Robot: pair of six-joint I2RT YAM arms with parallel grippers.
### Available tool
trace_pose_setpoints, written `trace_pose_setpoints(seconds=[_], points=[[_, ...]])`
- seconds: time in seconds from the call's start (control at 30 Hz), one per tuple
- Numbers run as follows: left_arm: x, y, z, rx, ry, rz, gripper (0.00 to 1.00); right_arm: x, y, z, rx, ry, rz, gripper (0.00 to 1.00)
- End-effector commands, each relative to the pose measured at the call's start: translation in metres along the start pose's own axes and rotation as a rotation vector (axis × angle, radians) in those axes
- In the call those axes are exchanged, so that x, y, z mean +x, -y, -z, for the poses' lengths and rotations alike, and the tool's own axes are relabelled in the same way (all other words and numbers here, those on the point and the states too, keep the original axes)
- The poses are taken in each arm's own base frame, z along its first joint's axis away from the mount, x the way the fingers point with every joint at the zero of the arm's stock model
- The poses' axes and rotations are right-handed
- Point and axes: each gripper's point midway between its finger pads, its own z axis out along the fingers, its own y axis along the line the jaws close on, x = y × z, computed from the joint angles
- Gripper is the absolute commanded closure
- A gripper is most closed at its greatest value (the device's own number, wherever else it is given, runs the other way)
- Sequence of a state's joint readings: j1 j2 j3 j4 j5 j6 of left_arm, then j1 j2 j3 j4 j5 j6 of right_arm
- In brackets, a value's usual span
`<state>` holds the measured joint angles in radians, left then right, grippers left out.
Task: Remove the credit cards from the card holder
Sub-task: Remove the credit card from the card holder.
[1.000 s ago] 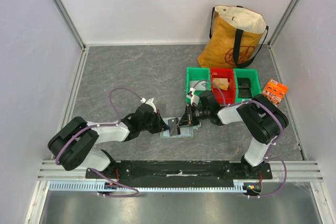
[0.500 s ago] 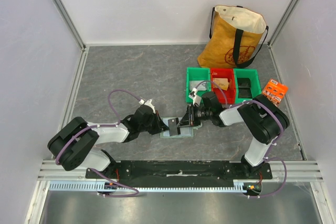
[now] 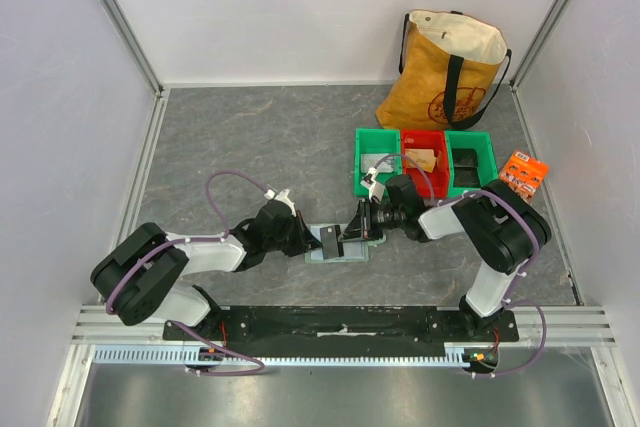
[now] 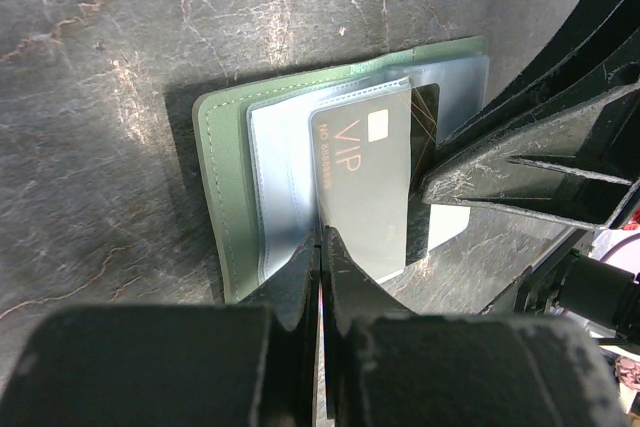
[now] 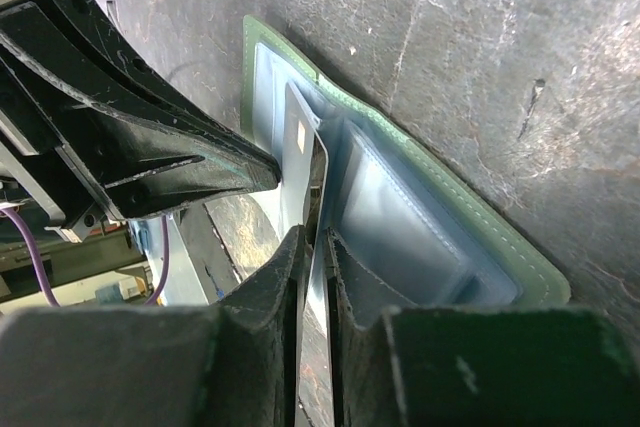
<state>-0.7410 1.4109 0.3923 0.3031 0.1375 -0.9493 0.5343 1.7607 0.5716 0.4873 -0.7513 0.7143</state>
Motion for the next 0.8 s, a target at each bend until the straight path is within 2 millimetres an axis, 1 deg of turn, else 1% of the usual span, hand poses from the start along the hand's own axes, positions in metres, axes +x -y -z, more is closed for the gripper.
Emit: trace_pose_setpoints(seconds=[0.0,0.27,0.3,0.43,0.47,0.57,0.77], points=[[0.013,-0.033,0.000,-0.116,-0.022,0.015,0.98,-0.003,0.002,-0.002,-0.007,0.010,0.006,0.81],[0.011,-0.031,0.001,-0.110,-0.018,0.012,0.98,-0.002,0.000,-0.007,-0.015,-0.005,0.009,0.81],[0.012,-0.031,0.001,-0.110,-0.020,0.011,0.98,-0.001,0.000,-0.008,-0.015,-0.012,0.006,0.83],[0.014,-0.035,0.001,-0.120,-0.021,0.021,0.98,-0.001,0.000,-0.007,-0.011,-0.014,0.013,0.98],[0.014,-0.035,0.001,-0.121,-0.020,0.024,0.98,-0.001,0.001,-0.006,0.000,-0.013,0.021,1.00],[0.016,-0.040,0.002,-0.133,-0.022,0.030,0.98,0.000,0.007,0.003,0.054,-0.020,0.043,1.00],[0.020,-0.044,0.003,-0.144,-0.029,0.035,0.98,-0.006,0.018,0.027,0.108,0.003,0.036,1.00]])
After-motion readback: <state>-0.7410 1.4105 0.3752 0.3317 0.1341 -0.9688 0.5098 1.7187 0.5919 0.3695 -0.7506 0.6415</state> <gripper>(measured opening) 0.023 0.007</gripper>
